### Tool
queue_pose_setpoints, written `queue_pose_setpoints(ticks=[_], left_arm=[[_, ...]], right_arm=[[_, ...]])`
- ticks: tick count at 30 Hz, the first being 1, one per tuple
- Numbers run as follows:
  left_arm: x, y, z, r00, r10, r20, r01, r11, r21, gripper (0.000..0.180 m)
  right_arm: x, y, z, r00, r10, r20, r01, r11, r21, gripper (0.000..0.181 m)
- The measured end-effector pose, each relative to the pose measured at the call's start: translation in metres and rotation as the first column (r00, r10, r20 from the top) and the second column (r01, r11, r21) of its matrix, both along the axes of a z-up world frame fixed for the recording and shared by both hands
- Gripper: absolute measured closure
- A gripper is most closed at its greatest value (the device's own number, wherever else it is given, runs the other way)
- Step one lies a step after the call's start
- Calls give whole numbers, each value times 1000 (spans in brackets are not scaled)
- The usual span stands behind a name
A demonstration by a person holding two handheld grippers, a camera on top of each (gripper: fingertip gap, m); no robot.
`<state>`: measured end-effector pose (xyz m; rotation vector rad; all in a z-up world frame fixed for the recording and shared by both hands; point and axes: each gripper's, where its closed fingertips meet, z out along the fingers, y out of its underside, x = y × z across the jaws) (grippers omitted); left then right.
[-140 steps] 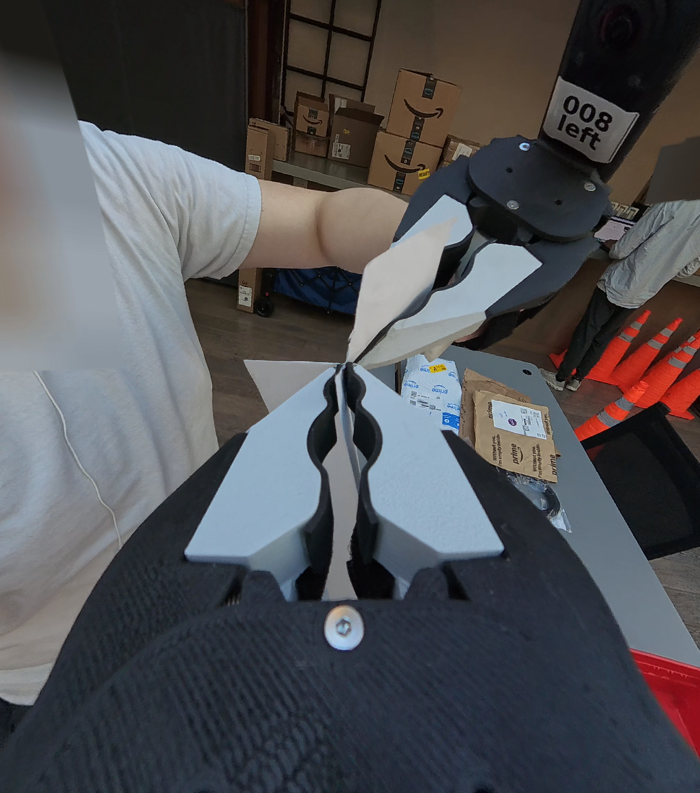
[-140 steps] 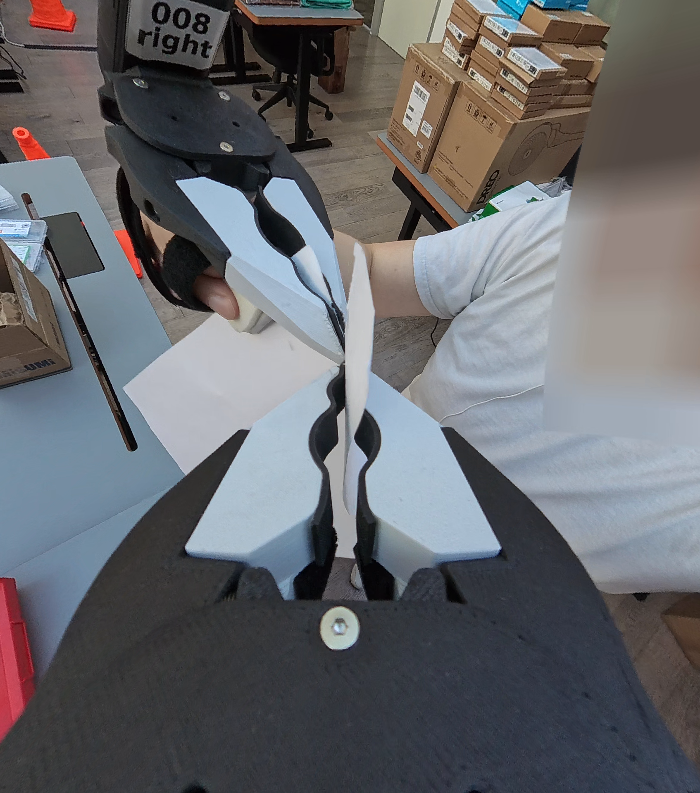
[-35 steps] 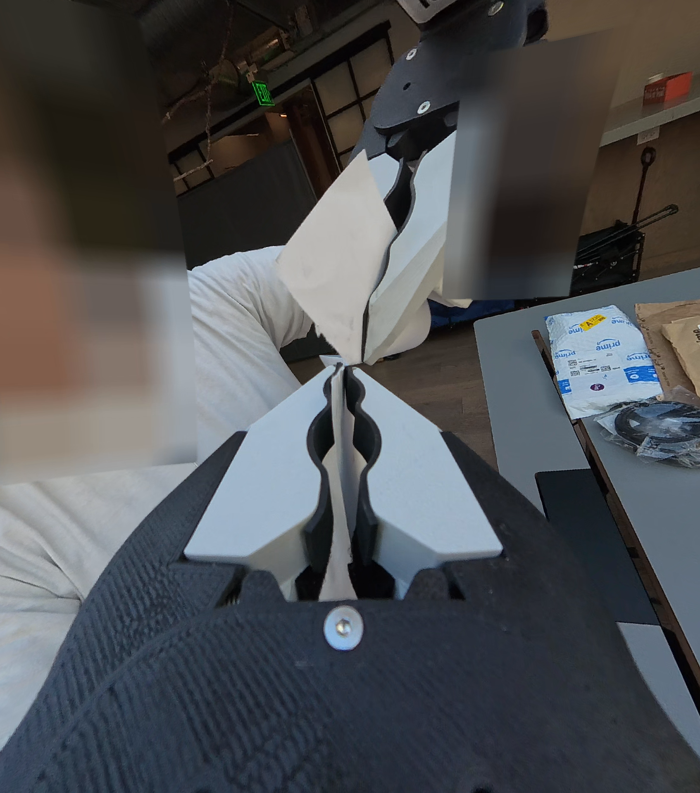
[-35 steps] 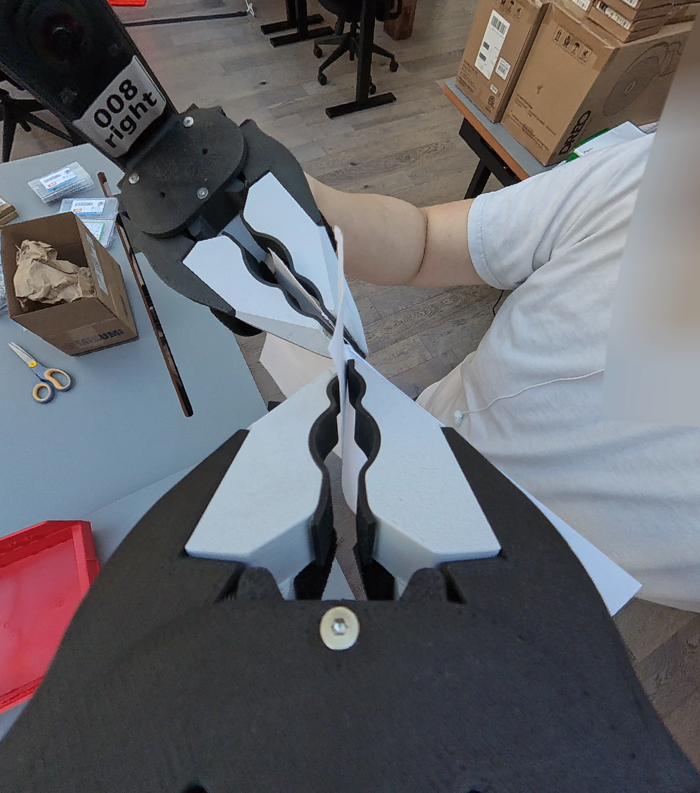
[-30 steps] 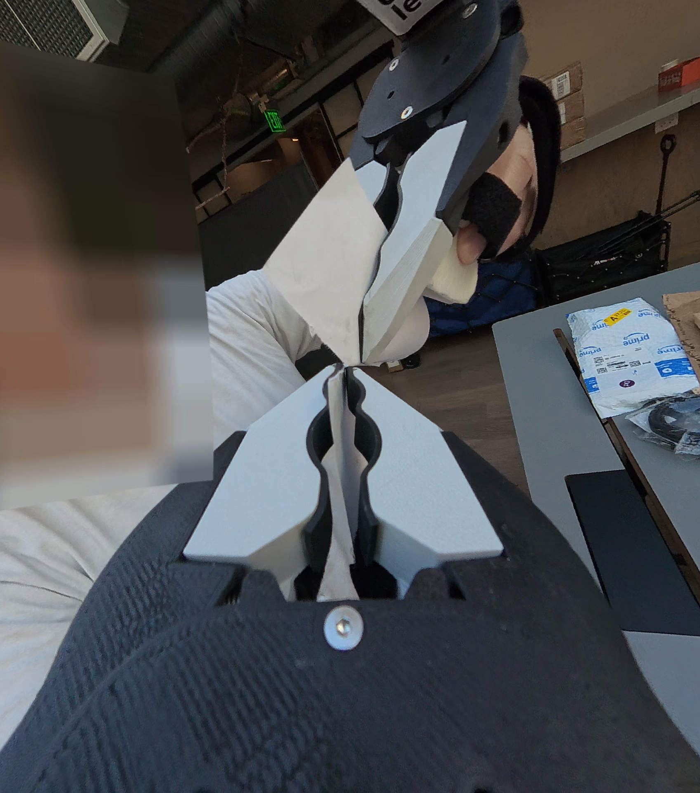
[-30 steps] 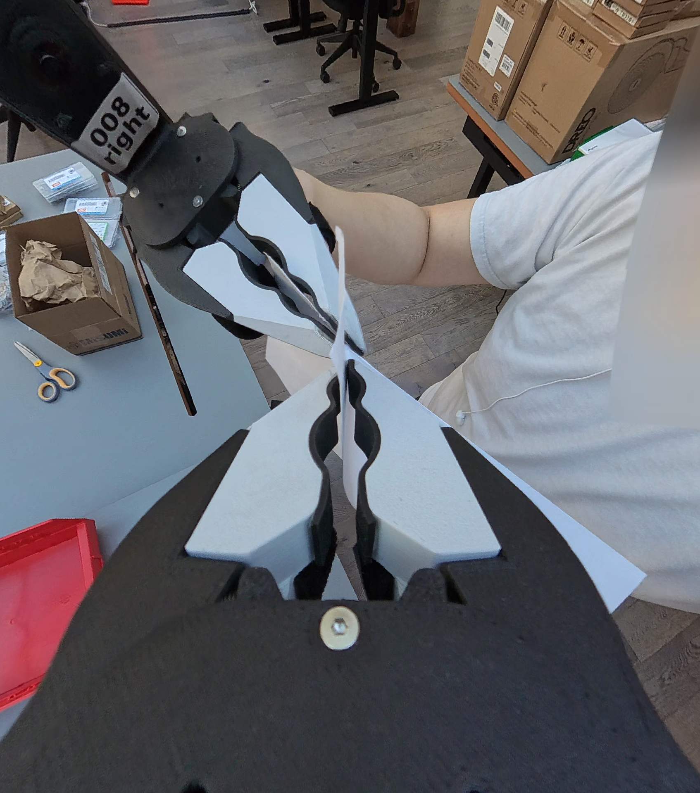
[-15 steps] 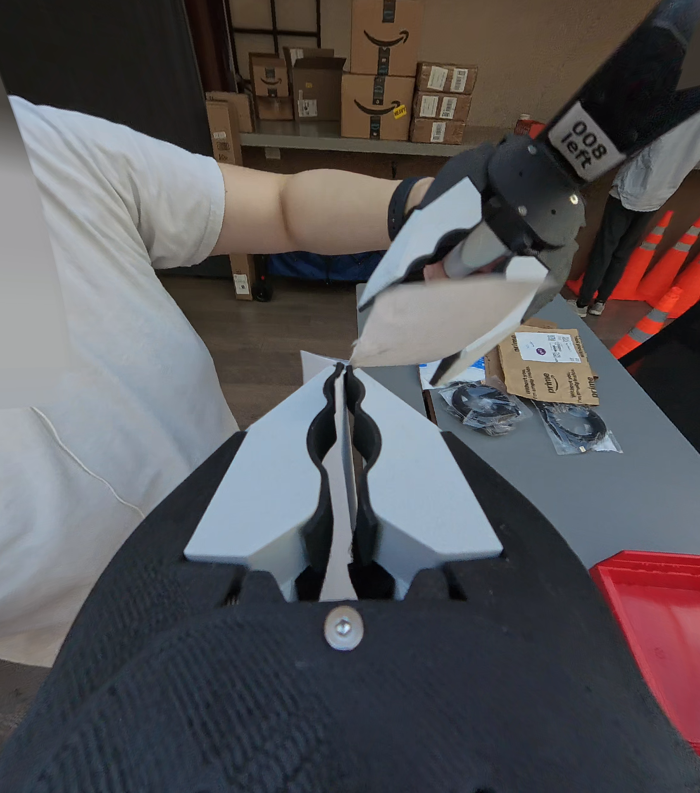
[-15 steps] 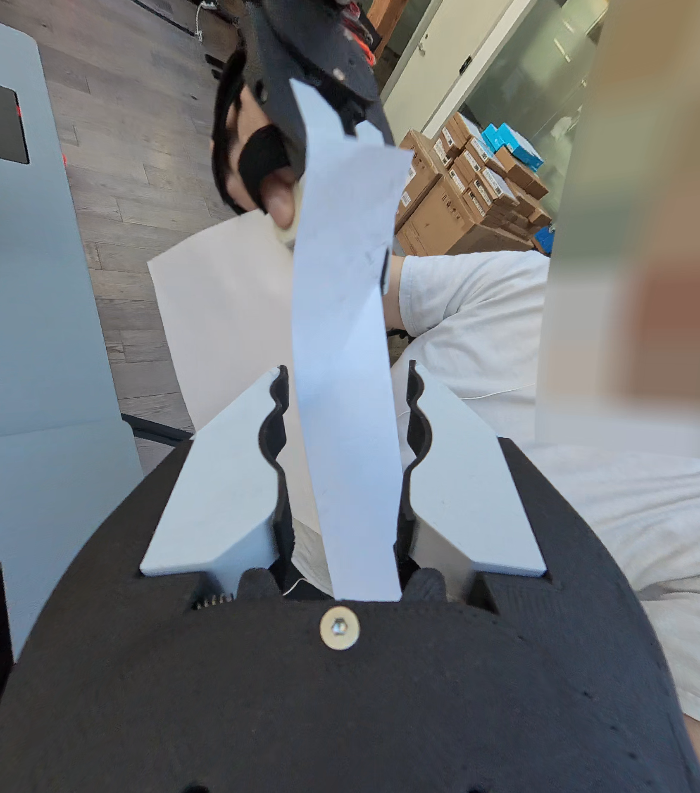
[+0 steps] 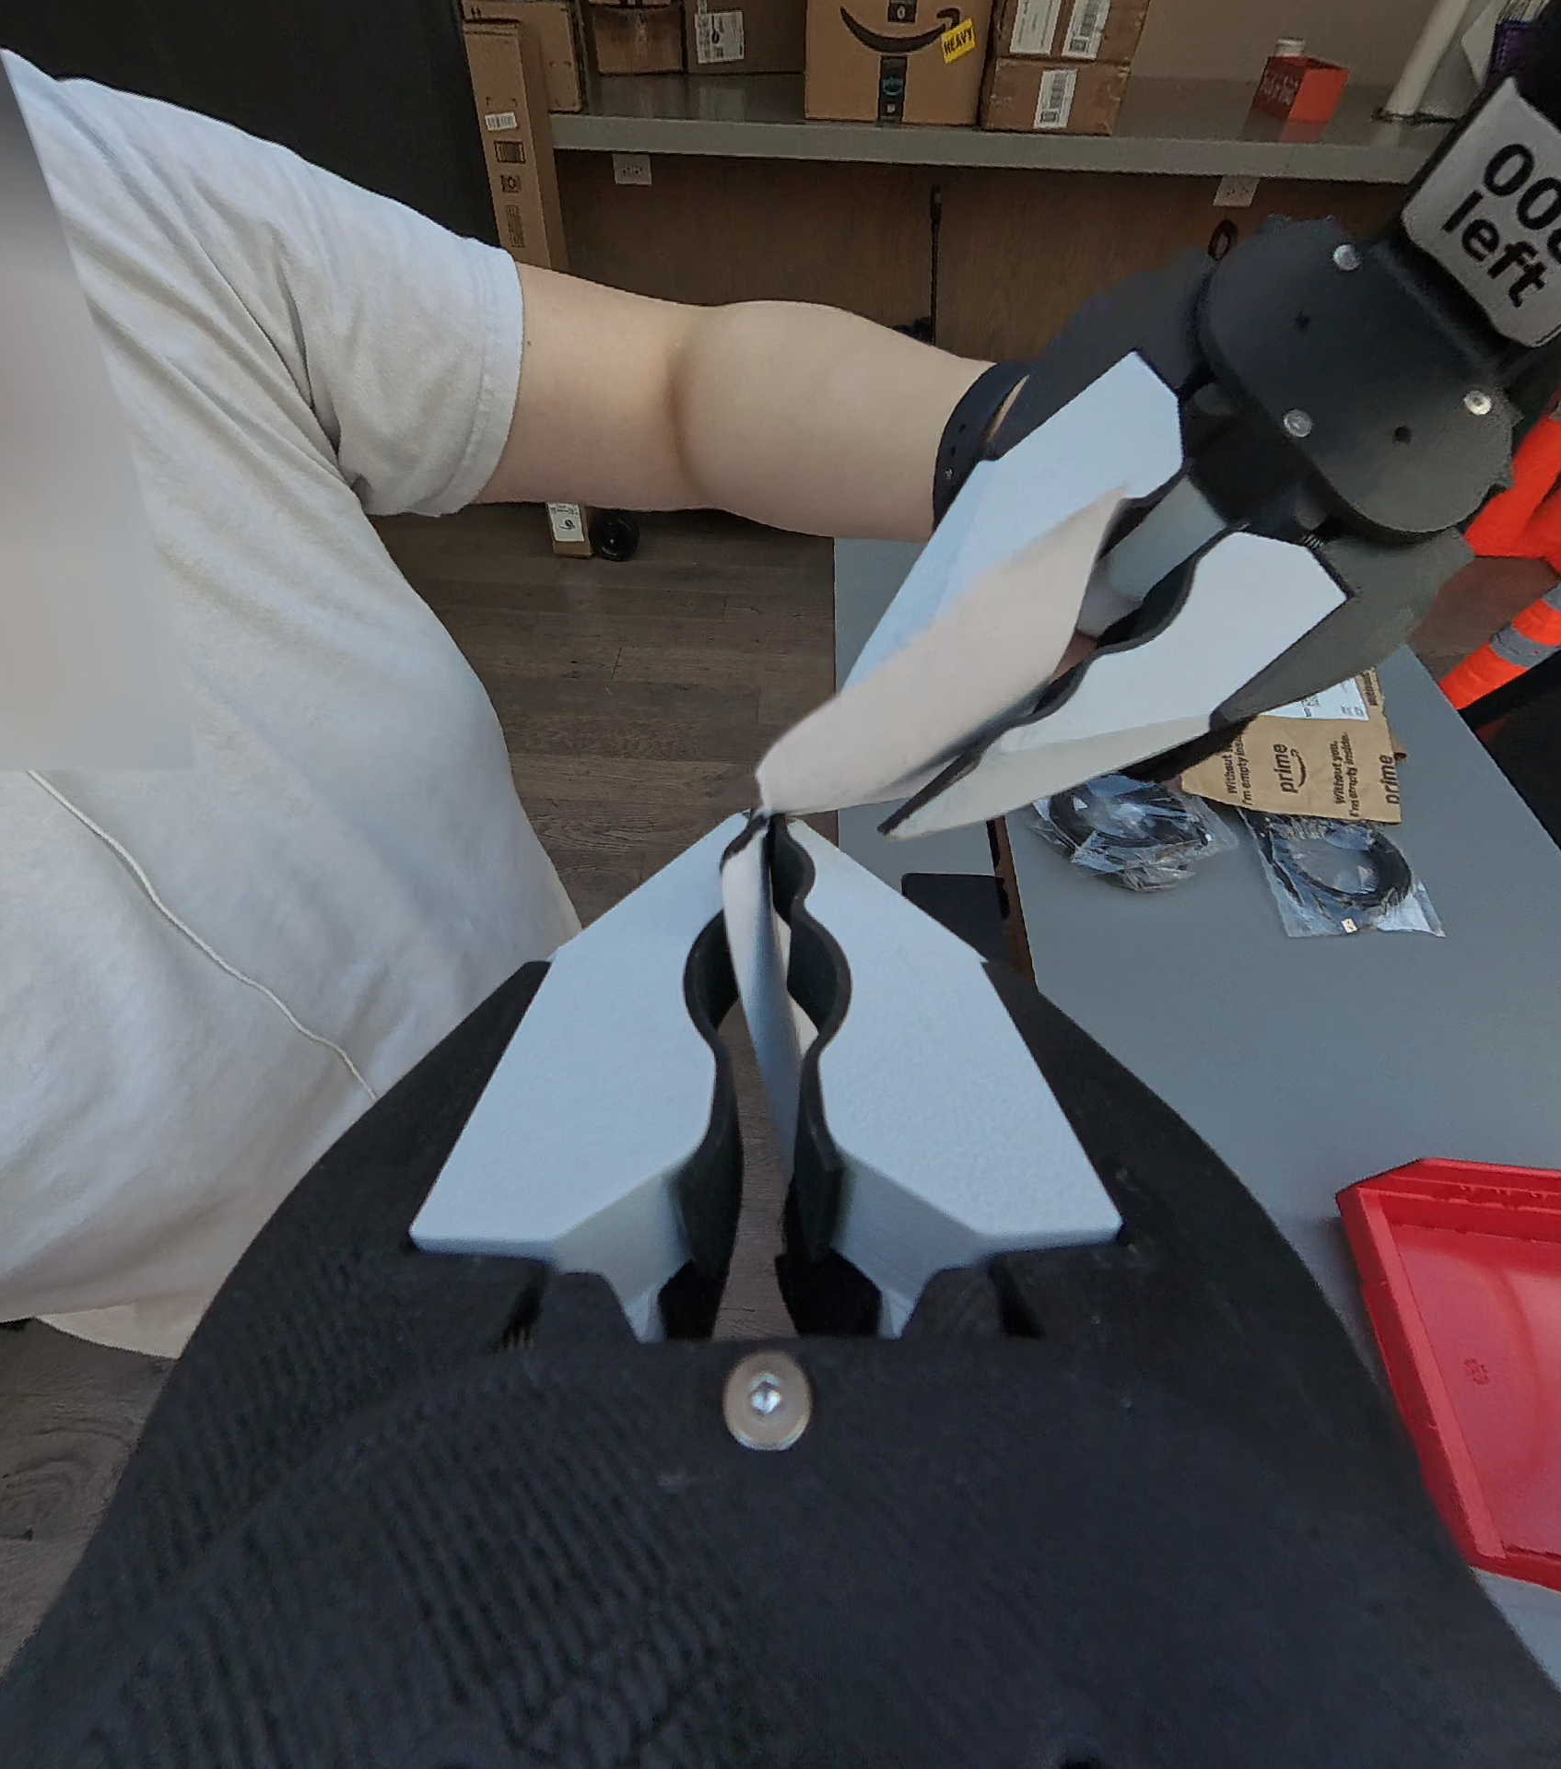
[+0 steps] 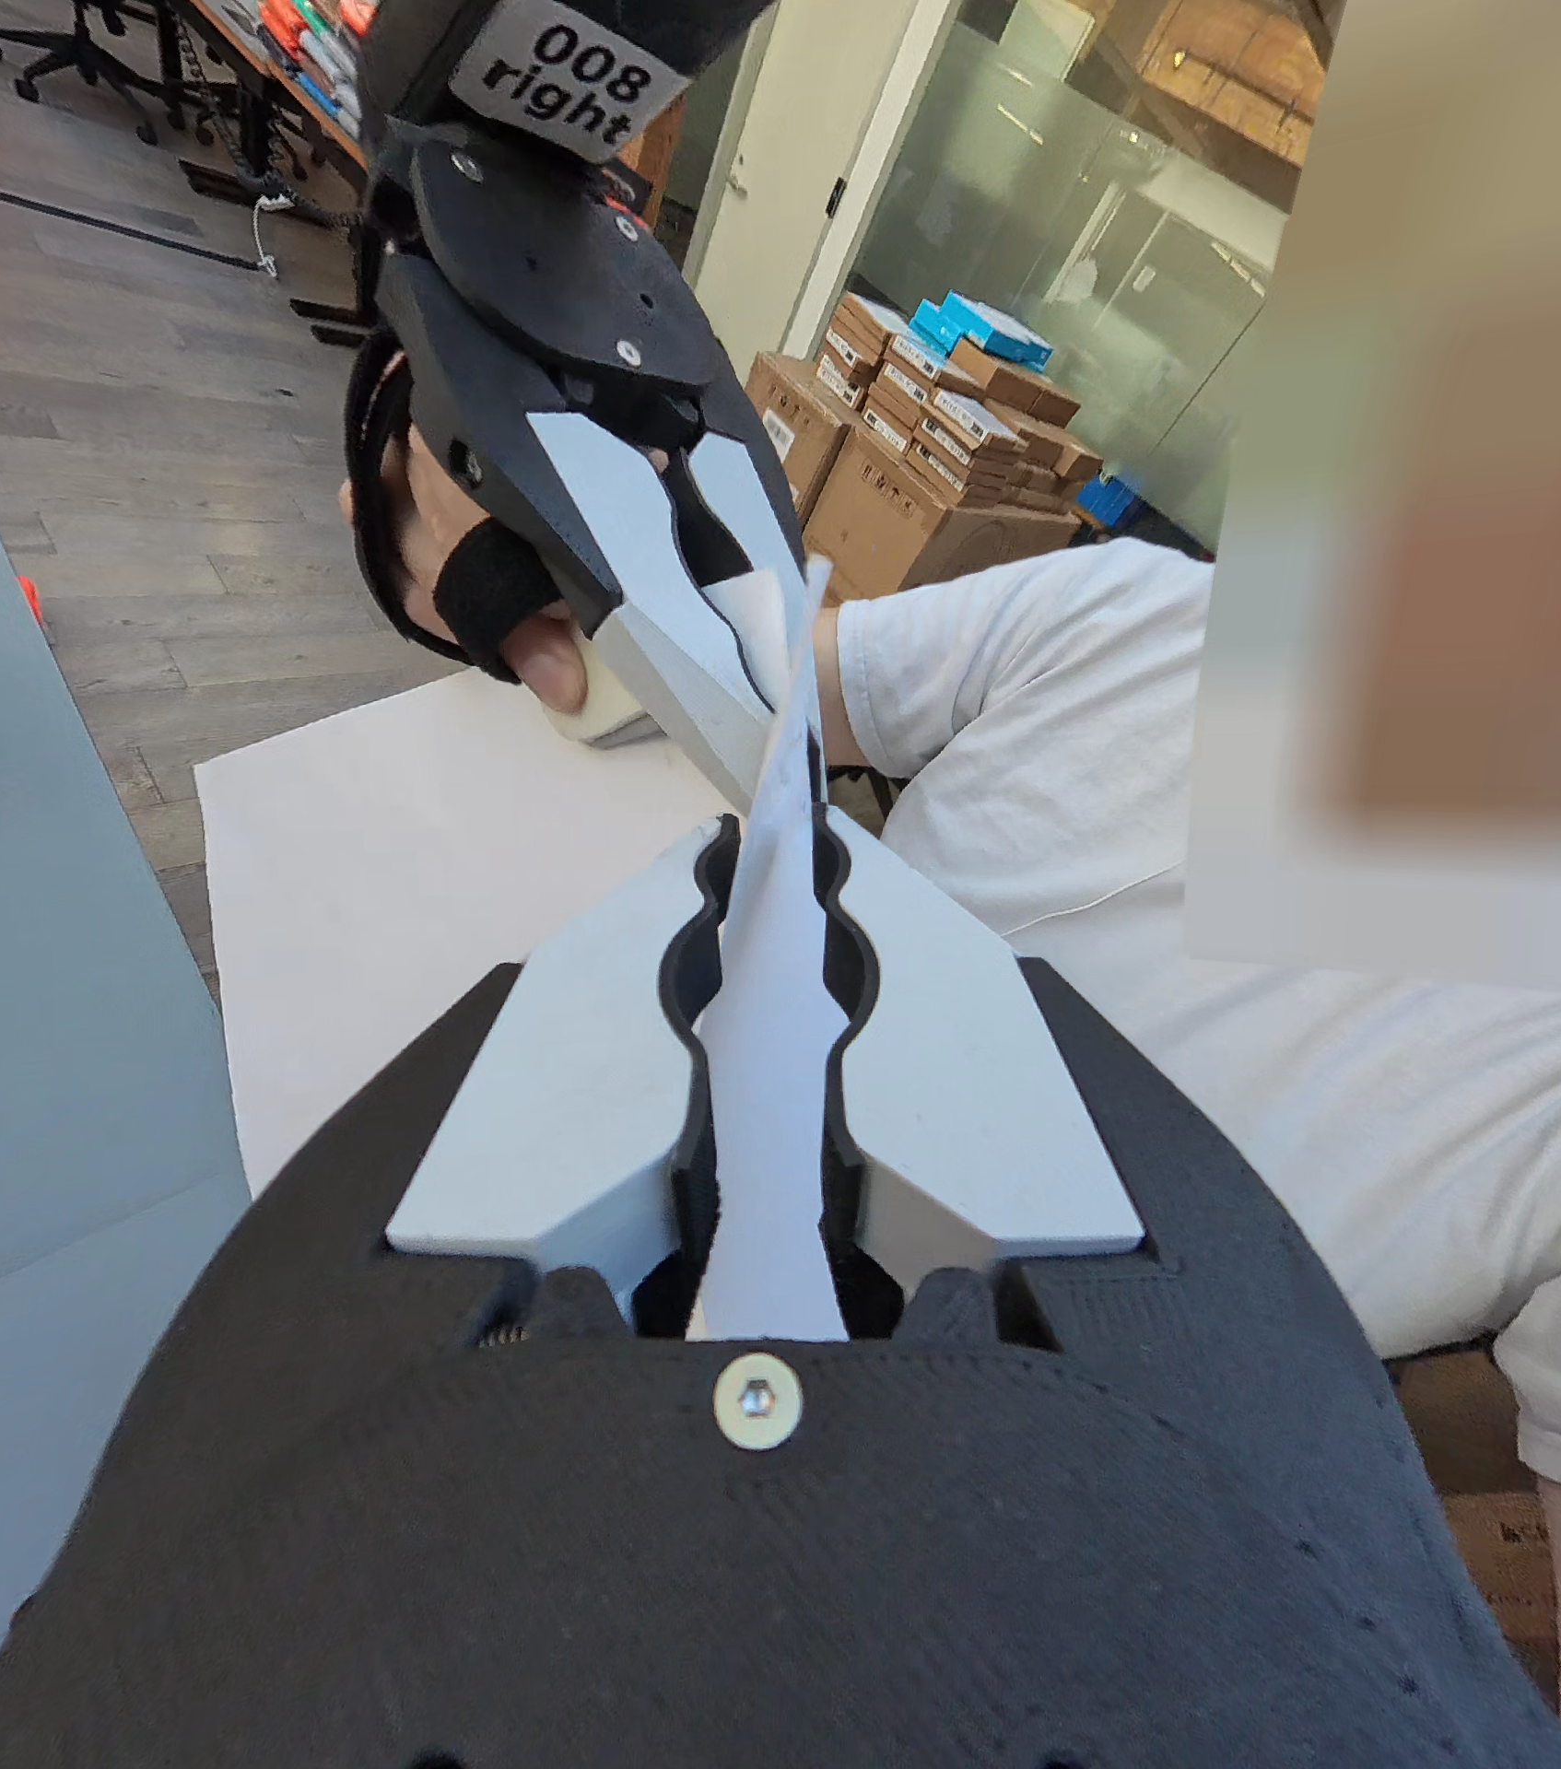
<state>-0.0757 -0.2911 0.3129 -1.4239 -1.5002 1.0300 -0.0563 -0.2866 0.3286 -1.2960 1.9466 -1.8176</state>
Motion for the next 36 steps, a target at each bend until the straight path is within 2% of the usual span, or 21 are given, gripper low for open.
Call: queue_pose_setpoints(ticks=[3,4,7,13,18,22,25,29,33,36], left_arm=[[1,-3,7,1000,-22,-23,22,1000,0,180],[2,-5,6,1000,-23,-16,23,1000,8,180],[5,-7,9,998,-47,-37,48,999,19,180],[7,-13,11,995,-57,-76,60,998,32,180],[10,-11,14,988,-98,-122,110,989,99,178],[8,-8,8,988,-112,-107,121,990,79,180],[3,-4,-4,987,-126,-97,126,992,-4,180],[0,20,-32,969,-230,-87,220,969,-108,180],[-12,50,-88,942,-329,-63,295,905,-305,180],[-28,69,-132,945,-320,-69,255,851,-459,180]], right_arm=[[-1,-15,-9,997,-53,-55,57,996,72,169],[-1,-20,-7,996,-70,-55,74,995,61,177],[1,-23,-3,996,-77,-53,79,996,41,181],[2,-28,0,995,-87,-45,87,996,15,181],[3,-25,4,999,-37,-17,37,999,-4,181],[1,-24,0,999,-24,-32,24,1000,6,181],[-9,-19,-15,995,-4,-104,11,998,66,172],[-29,5,-65,964,142,-226,-82,963,256,161],[-59,26,-122,923,264,-281,-170,933,316,181],[-76,55,-166,876,339,-343,-192,898,396,181]])
